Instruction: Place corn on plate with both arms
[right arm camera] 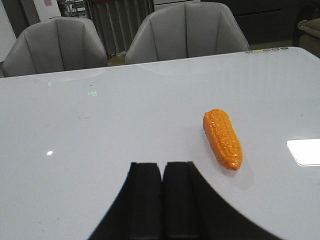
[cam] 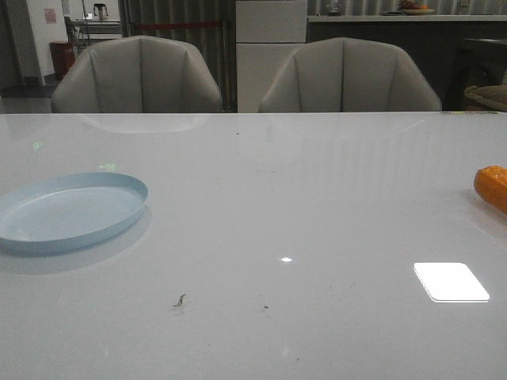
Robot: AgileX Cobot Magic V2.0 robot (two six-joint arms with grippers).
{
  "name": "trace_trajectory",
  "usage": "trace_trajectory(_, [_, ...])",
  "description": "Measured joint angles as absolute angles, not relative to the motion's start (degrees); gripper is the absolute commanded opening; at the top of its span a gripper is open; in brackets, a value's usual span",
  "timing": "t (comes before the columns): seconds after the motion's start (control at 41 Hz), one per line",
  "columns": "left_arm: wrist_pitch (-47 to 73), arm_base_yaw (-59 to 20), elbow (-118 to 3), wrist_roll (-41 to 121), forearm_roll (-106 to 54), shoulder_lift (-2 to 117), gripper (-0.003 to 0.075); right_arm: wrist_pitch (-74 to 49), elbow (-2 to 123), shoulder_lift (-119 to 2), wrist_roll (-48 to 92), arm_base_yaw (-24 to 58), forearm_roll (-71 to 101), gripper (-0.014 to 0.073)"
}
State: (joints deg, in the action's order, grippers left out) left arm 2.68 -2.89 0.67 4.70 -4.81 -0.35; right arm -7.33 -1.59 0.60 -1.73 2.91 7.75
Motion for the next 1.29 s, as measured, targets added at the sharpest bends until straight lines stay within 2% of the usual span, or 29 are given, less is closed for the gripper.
trace_trajectory(0.805, [2.6, -2.9, 0.7, 4.7, -4.8, -0.4, 0.0094, -7.3, -1.6, 0.6, -1.7, 2.9, 7.8, 0.0057])
trace_trajectory(1.098, [-6.6, -2.9, 0.7, 4.7, -4.8, -0.4, 0.0094, -4.3, -1.6, 0.6, -1.7, 2.9, 7.8, 0.0057])
trace_trajectory(1.293, [-1.6, -2.9, -1.5, 4.7, -4.4, -0.4, 0.0094, -2.8, -0.3, 0.6, -1.7, 2.9, 7.9, 0.0059])
